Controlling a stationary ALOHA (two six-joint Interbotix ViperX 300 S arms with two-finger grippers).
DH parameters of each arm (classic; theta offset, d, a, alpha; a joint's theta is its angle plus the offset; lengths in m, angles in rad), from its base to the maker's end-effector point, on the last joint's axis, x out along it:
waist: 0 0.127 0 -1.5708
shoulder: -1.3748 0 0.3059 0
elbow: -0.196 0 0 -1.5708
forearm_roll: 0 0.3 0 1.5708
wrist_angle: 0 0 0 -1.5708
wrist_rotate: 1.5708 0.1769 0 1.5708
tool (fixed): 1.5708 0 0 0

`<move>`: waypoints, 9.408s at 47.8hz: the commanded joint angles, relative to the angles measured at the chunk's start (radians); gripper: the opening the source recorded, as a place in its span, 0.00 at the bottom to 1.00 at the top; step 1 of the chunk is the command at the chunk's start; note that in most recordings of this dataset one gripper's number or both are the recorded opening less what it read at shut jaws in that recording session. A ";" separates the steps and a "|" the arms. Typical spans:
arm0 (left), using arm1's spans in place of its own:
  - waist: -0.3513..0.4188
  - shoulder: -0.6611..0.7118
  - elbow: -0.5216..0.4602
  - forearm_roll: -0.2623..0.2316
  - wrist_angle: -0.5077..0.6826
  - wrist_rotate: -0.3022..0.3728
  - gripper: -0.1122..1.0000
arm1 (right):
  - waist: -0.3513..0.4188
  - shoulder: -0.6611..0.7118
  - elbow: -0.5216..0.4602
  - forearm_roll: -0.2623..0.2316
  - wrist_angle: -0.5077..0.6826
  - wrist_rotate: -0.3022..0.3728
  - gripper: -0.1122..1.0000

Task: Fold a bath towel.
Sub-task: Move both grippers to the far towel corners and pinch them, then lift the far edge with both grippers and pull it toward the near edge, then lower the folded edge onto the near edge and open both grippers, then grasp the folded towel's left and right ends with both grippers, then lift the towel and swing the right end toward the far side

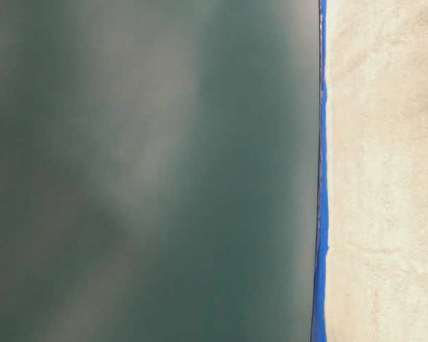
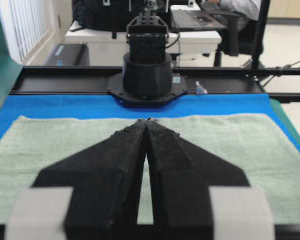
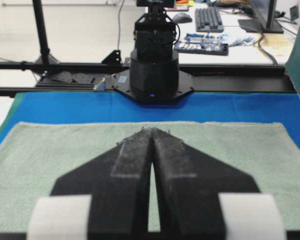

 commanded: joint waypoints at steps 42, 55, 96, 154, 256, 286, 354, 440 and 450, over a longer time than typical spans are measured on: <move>0.584 0.618 -0.538 0.008 0.965 0.222 0.39 | -0.669 0.597 -0.443 -0.092 0.930 -0.258 0.61; 0.718 0.836 -0.615 0.014 0.936 0.304 0.87 | -0.848 0.834 -0.546 -0.040 0.954 -0.433 0.55; 0.769 1.129 -0.548 0.025 0.638 0.425 0.80 | -0.928 1.097 -0.566 0.003 0.816 -0.532 0.51; 0.710 0.887 -0.549 0.026 0.960 0.324 0.14 | -0.811 0.769 -0.471 0.005 0.974 -0.407 0.16; -0.707 1.045 -0.785 0.094 1.039 -0.911 0.81 | 0.956 0.813 -0.465 -0.114 1.037 1.313 0.70; -0.302 0.663 -0.479 0.193 1.247 -0.678 0.78 | 0.465 0.397 -0.235 -0.356 1.335 1.060 0.64; -0.186 0.736 -0.199 0.183 1.028 -0.650 0.18 | 0.201 0.546 -0.123 -0.293 0.977 0.839 0.17; -0.586 1.000 -1.379 0.308 1.232 -0.735 0.18 | -0.290 0.287 -0.517 -1.074 1.100 0.842 0.17; -0.581 1.065 -1.488 0.310 1.244 -0.653 0.18 | 0.018 0.126 -0.520 -1.065 1.454 0.848 0.17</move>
